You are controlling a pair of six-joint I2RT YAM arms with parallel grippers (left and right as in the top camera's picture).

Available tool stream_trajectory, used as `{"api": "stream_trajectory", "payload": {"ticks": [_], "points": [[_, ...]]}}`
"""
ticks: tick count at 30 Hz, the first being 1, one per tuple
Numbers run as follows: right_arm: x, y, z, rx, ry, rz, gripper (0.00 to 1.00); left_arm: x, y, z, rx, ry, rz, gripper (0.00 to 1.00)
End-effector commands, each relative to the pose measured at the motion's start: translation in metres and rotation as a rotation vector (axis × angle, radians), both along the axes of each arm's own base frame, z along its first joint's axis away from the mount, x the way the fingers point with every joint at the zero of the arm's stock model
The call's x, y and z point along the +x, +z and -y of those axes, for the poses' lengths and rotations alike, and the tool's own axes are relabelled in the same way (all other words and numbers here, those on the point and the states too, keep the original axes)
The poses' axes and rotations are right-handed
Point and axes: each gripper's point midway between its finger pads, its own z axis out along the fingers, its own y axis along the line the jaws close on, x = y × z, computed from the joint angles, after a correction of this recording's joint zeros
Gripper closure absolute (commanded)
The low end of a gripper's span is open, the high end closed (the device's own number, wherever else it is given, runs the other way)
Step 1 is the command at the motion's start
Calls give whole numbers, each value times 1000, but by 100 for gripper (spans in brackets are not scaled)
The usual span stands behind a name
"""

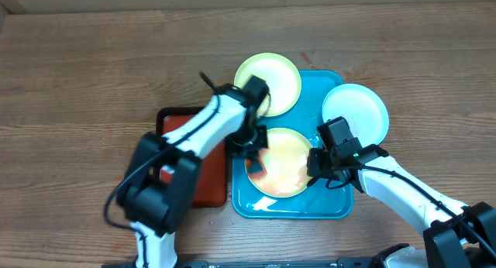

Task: Clean dirty plates on tray and stack at the side
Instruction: 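Scrub the lower yellow plate with the sponge in the left gripper, then return the sponge to the red tray with the left gripper, then grasp the cleaned yellow plate rim with the right gripper and lift it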

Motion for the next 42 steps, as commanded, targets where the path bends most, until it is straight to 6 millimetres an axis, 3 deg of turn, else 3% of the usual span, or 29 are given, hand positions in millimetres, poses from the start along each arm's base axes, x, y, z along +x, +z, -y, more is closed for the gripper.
{"api": "stream_trajectory", "payload": {"ticks": [1, 5, 7, 10, 13, 17, 22, 24, 26, 29, 32, 39, 42], "points": [[11, 7, 4, -24, -12, 40, 96, 20, 54, -17, 3, -15, 198, 96], [10, 7, 5, -27, -11, 34, 96, 17, 95, -32, -16, -13, 286, 95], [8, 6, 5, -30, -11, 27, 96, 13, 108, -63, 74, 26, 308, 96], [7, 6, 6, -32, -11, 24, 96, 10, 108, -101, 197, 75, 303, 96], [8, 6, 6, -31, -12, 26, 96, 5, 93, -136, 277, 135, 250, 96], [8, 6, 6, -33, -12, 27, 96, -2, 48, -165, 276, 227, 200, 96], [8, 6, 6, -33, -12, 27, 96, -8, 7, -169, 200, 260, 202, 96], [8, 6, 6, -32, -12, 26, 96, -10, 4, -169, 199, 256, 200, 93], [7, 12, 5, -33, -11, 18, 96, -9, 9, -166, 177, 226, 201, 83], [11, 31, 4, -34, -6, 19, 96, -8, 25, -167, 176, 224, 196, 62], [21, 66, -2, -32, 44, 65, 96, -3, 52, -170, 170, 234, 210, 41], [45, 146, -37, -78, 202, 248, 96, 2, 138, -188, 126, 324, 316, 33], [55, 167, -54, -135, 221, 375, 96, 1, 179, -202, 112, 382, 400, 18]]}}
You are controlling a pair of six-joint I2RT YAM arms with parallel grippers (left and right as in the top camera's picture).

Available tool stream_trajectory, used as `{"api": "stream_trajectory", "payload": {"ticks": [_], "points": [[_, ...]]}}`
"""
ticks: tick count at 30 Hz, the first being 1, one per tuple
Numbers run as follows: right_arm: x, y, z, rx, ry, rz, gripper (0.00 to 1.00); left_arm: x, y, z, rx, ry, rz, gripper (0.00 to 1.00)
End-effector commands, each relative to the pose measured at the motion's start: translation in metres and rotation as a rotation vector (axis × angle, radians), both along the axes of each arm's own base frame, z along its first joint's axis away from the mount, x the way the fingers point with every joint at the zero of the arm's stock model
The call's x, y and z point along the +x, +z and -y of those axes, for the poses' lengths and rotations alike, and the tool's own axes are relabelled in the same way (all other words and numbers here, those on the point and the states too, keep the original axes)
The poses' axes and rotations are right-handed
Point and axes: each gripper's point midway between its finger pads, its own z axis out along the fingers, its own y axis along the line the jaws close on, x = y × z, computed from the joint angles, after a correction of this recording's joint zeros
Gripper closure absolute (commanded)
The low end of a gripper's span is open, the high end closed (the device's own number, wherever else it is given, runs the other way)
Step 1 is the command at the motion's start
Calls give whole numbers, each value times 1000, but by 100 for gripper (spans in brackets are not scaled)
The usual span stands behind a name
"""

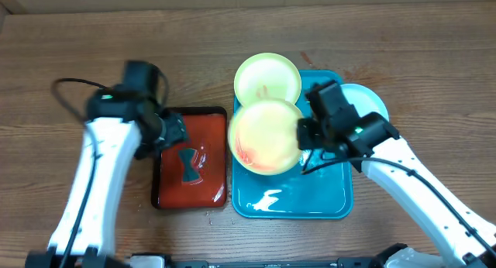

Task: Clean dirty plates on tray and stack at the side
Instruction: 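Grasp the cleaned yellow plate rim with the right gripper and lift it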

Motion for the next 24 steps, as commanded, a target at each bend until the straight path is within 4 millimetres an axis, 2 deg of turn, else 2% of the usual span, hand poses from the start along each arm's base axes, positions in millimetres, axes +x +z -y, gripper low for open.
{"api": "stream_trajectory", "payload": {"ticks": [1, 3, 8, 10, 15, 21, 24], "points": [[12, 37, -20, -68, 45, 204, 96, 4, 61, -16, -20, 53, 170, 11], [13, 44, -38, -78, 70, 273, 96, 1, 85, -23, -28, 84, 230, 0], [12, 53, -87, -129, 106, 445, 96, -12, 123, -29, -39, 110, 342, 0], [15, 49, -95, -182, 86, 500, 96, -17, 130, -29, -36, 109, 367, 0], [19, 49, -99, -337, 2, 643, 96, -27, 131, -31, -18, 116, 358, 0], [2, 82, -106, -419, -56, 813, 96, -35, 124, -35, 9, 127, 307, 0], [-14, 97, -112, -492, -40, 891, 96, -34, 123, -35, 8, 127, 304, 0]]}}
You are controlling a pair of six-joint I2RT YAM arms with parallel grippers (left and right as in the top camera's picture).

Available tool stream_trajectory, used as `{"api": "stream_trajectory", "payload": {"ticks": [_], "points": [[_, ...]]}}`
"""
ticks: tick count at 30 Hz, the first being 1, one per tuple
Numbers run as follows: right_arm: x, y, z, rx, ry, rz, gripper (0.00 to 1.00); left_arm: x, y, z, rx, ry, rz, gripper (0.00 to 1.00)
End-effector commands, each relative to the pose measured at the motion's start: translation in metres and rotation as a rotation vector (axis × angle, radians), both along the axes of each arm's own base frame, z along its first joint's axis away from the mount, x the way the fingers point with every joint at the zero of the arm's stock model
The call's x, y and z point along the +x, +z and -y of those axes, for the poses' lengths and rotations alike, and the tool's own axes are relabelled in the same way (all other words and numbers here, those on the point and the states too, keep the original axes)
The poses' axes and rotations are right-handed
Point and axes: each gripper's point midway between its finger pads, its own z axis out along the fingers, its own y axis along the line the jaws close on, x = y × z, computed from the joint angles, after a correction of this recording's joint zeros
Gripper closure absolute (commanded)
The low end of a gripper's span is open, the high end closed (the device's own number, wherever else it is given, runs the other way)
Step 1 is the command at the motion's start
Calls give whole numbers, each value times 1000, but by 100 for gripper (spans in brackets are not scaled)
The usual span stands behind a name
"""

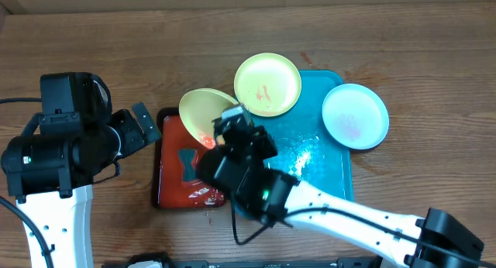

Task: Clean dirty plates on tray and stack at the side
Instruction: 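Grasp the cleaned yellow plate rim with the right gripper and lift it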

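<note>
My right gripper point(227, 122) is shut on the rim of a yellow plate point(198, 111) with a red smear. It holds the plate tilted above the top of the red tray point(167, 197). A dark sponge point(186, 161) lies in that red tray. My left gripper point(146, 125) hangs open at the red tray's left edge, holding nothing. Across the top left corner of the wet blue tray point(325, 183) lies a pale yellow plate point(267, 84) with a red stain. A white plate point(355, 115) with a pink stain overlaps that tray's right edge.
The right arm stretches from the bottom right across the blue tray's lower left part, hiding it. The left arm stands high at the far left. Bare wooden table lies all around both trays.
My right gripper has carried the yellow plate left, from above the blue tray's left edge to above the red tray, now tilted. The left arm has drawn back to the left and risen.
First the left gripper was down on the yellow plate in the blue tray while the right gripper held the plate's right rim. Then the sponge lay in the red tray, the left gripper beside it, the plate lifted. Now the plate hangs tilted over the red tray.
</note>
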Motion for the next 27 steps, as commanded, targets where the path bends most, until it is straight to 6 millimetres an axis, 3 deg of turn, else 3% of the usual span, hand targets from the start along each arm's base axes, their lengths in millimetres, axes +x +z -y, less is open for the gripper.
{"api": "stream_trajectory", "payload": {"ticks": [1, 7, 14, 27], "points": [[-14, 43, 7, -79, -73, 173, 96, 2, 3, -5, 19, 9, 8, 0], [-33, 59, 3, -113, -92, 255, 96, 2, 3, -4, 19, 9, 8, 0], [-48, 62, -10, -122, -47, 269, 96, 2, 3, -4, 19, 9, 8, 0], [-51, 64, -14, -123, -34, 273, 96, 2, 3, -5, 19, 9, 8, 0]]}}
